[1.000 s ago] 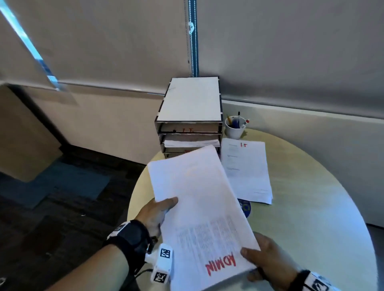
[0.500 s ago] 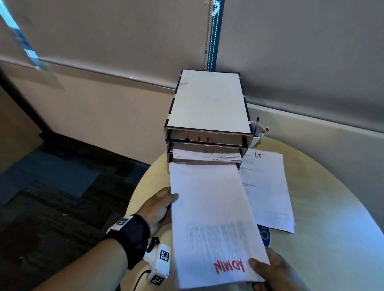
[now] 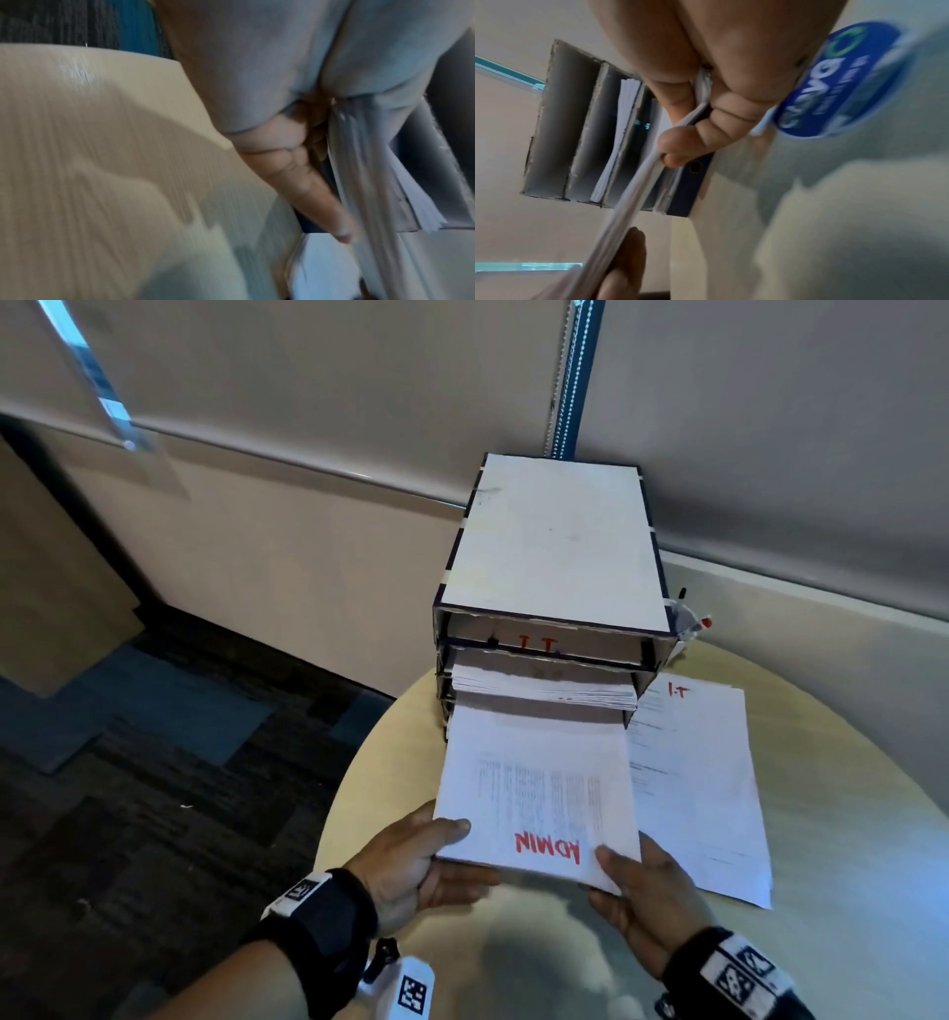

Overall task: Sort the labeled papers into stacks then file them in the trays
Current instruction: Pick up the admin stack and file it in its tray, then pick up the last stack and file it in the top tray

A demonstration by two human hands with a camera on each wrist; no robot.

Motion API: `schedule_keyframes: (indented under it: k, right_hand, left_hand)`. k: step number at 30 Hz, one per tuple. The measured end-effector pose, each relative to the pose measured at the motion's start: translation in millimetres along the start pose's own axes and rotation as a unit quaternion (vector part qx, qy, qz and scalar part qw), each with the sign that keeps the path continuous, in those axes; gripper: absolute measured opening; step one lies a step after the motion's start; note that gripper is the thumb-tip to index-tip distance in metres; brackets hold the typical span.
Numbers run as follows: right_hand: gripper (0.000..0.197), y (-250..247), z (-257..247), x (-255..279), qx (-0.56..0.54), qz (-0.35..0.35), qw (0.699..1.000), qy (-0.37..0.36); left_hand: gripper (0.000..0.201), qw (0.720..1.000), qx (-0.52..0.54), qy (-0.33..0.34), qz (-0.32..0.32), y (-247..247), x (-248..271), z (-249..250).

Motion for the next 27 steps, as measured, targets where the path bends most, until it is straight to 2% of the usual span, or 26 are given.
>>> schedule_keyframes:
  k: [4, 7, 9, 11, 12, 14, 17, 19, 20, 22, 24, 26, 27]
  right_hand:
    - [0.02, 21, -38, -26, -0.012, 0.026, 0.999, -0.015]
    - [0.023, 29, -58, -36, -0.1, 0.001, 0.995, -0.021]
    - [0.037, 28, -56, -37, -0.169, -0.02, 0.985, -0.029]
    - [0.054, 18, -42, -32, -0.209, -0.009, 0.977, -0.032]
    - [0.052, 11, -32, -27, -0.217, 0.012, 0.976, -0.032]
    - [0.033, -5, -10, -15, -0.212, 0.066, 0.975, -0.023]
    - [0.017, -31, 12, -1, -0.121, 0.156, 0.98, -0.01]
    - [0.014, -56, 17, 1, 0.008, 0.246, 0.969, -0.013]
    - [0.012, -70, 15, 0, 0.099, 0.296, 0.95, -0.024]
    - [0.013, -95, 3, -2, 0.266, 0.374, 0.887, -0.05]
    - [0.035, -124, -9, -9, 0.342, 0.419, 0.84, -0.047]
    - [0.061, -154, -16, -23, 0.356, 0.449, 0.82, -0.001]
    - [0.068, -163, -20, -31, 0.363, 0.453, 0.814, 0.027]
  left_hand:
    - [0.022, 0.998, 0.031, 0.014, 0.044, -2, -26, 14]
    - [0.019, 0.993, 0.078, 0.034, 0.077, -2, -51, 27]
    - [0.02, 0.988, 0.118, 0.048, 0.089, -1, -67, 35]
    - [0.019, 0.98, 0.162, 0.069, 0.092, -3, -81, 43]
    - [0.015, 0.975, 0.184, 0.081, 0.089, -3, -86, 47]
    - [0.009, 0.967, 0.222, 0.097, 0.083, -4, -94, 53]
    - [0.012, 0.961, 0.239, 0.117, 0.072, -7, -104, 56]
    - [0.02, 0.961, 0.238, 0.125, 0.067, -9, -109, 55]
    - [0.024, 0.961, 0.238, 0.126, 0.066, -10, -110, 54]
    - [0.029, 0.966, 0.217, 0.124, 0.071, -11, -109, 53]
    - [0.03, 0.976, 0.158, 0.121, 0.084, -10, -106, 52]
    - [0.03, 0.987, 0.057, 0.114, 0.095, -8, -98, 48]
    - [0.029, 0.989, -0.015, 0.103, 0.101, -8, -92, 43]
Point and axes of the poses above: each hand's wrist, its own x-axis away from the middle knuckle, its own y-axis out of the palm, z = x × y, the point moved 3 cm from there along -x, towards the middle knuckle, and after that the axes turned 9 degrees about y, right-handed, at the moved point
